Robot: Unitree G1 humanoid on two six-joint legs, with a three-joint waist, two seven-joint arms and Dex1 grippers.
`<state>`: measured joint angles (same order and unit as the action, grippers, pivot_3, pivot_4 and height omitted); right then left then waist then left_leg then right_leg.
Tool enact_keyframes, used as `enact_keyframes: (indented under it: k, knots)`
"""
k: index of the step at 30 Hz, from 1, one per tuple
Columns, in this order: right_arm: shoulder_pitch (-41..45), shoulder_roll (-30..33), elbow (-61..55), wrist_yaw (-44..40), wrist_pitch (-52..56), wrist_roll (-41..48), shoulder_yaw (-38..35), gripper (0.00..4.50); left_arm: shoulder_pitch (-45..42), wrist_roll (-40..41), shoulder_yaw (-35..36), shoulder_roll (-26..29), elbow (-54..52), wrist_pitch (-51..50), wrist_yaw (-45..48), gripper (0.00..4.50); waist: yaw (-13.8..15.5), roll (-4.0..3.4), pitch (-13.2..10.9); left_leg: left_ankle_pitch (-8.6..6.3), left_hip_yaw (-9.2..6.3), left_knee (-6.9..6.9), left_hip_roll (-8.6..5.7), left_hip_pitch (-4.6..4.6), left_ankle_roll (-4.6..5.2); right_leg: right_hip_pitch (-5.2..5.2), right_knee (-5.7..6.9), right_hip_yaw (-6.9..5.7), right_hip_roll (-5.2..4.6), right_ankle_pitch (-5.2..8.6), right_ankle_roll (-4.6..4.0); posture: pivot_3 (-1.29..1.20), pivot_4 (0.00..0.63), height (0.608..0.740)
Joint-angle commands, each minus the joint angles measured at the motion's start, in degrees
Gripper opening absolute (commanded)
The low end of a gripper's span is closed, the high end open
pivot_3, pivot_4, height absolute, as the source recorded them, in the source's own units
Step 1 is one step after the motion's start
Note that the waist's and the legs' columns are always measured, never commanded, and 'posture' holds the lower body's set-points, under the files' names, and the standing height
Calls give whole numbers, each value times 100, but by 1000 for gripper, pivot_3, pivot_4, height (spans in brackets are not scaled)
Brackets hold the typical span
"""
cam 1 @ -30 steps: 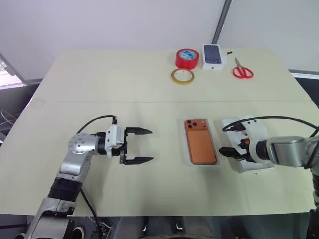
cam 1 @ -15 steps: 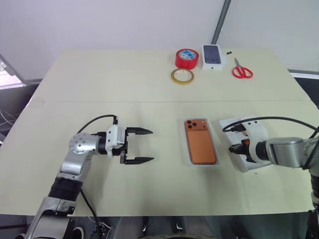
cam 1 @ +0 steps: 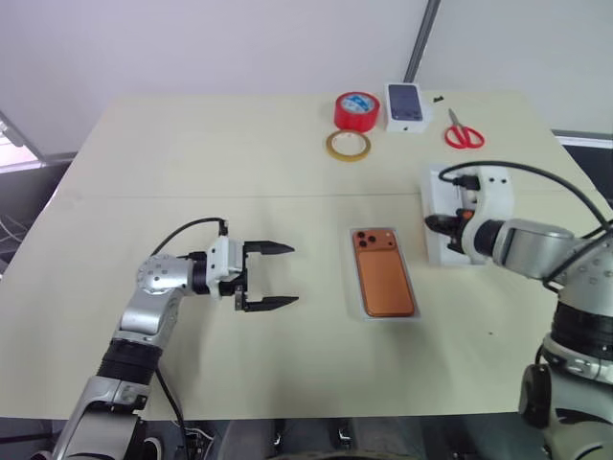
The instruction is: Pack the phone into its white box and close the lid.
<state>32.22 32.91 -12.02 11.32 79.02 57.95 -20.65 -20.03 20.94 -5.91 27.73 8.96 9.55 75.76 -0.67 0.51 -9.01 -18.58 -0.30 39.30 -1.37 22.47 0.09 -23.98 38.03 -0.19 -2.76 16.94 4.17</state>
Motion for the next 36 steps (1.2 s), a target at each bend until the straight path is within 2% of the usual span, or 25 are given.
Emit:
enact_keyframes:
  k: [1, 3, 6, 10, 12, 16, 22, 24, 26, 32, 36]
  knots:
    - [256, -425, -135, -146, -674, 85, -418, 48, -100, 13, 80, -6, -4, 50, -84, 4500, -1, 0, 0, 0, 0, -1, 0, 2, 0, -2, 0, 0, 0, 0, 0, 0, 150, 740]
    - [287, -889, -281, -128, -858, 488, -626, 48, -130, 2, 73, -13, 20, 41, -120, 4500, -6, 0, 0, 0, 0, -4, 0, 1, 0, -2, 0, 0, 0, 0, 0, 0, 150, 740]
    - [98, -1524, -673, 67, -914, 1581, -758, 48, -186, 25, 77, -42, 52, -41, -178, 4500, -25, -2, -1, 2, 1, -8, 1, 0, -3, -7, 6, 0, 1, 0, 0, 0, 150, 740]
    - [-538, -1838, -1410, 608, -1322, 3474, -259, 48, -302, 28, 96, -135, 110, -109, -307, 4500, -5, -2, -1, 3, 1, -10, 1, 1, -5, -9, 7, 0, 0, 0, 0, 0, 150, 740]
    - [-1142, -1518, -1734, 666, -1414, 4348, 210, 48, -384, 87, 148, -234, 122, -273, -511, 4500, 7, -1, -1, 3, 1, -9, 0, 3, -5, -7, 3, 0, -1, 0, 0, 0, 150, 740]
    - [-2130, -815, -1912, 710, -1783, 5290, 811, 48, -488, 288, 315, -353, 90, -740, -827, 4500, -12, 2, -2, 1, 2, -6, -1, 3, -1, 1, -7, 0, -4, 0, 1, 0, 150, 740]
    - [-2592, -306, -1851, 110, -2311, 5505, 1331, 48, -436, 498, 443, -405, -116, -1228, -1086, 4500, -35, 3, -3, 4, 0, -5, 4, -20, 1, 17, 5, 0, 5, 0, 1, 0, 150, 740]
    - [-2494, -128, -1869, -341, -2302, 5505, 1452, 0, -382, 528, 427, -433, -217, -1336, -1142, 3933, -19, 3, -3, 4, 0, -5, 4, -23, 2, 22, 3, -1, 5, 0, 0, 0, 150, 740]
    - [-2433, -9, -1890, -576, -2354, 5505, 1588, 0, -319, 529, 419, -453, -323, -1389, -1168, 3157, -19, 3, -3, 4, 0, -5, 4, -20, 2, 23, -4, 0, 5, 0, 1, 0, 150, 740]
    - [-2098, 248, -1034, -337, -2424, 5481, 2024, 0, -71, 337, 278, -544, -681, -1196, -1308, 98, -5, 4, -3, 4, -1, -5, 4, -17, 2, 23, -11, 0, 1, 0, 0, 0, 150, 740]
    - [-1963, 79, -513, -174, -2470, 5505, 2071, 0, 66, 251, 157, -573, -787, -1187, -1343, 98, 1, 4, -3, 5, -1, -4, 4, -18, 2, 24, -10, 0, 0, 0, 0, 0, 150, 740]
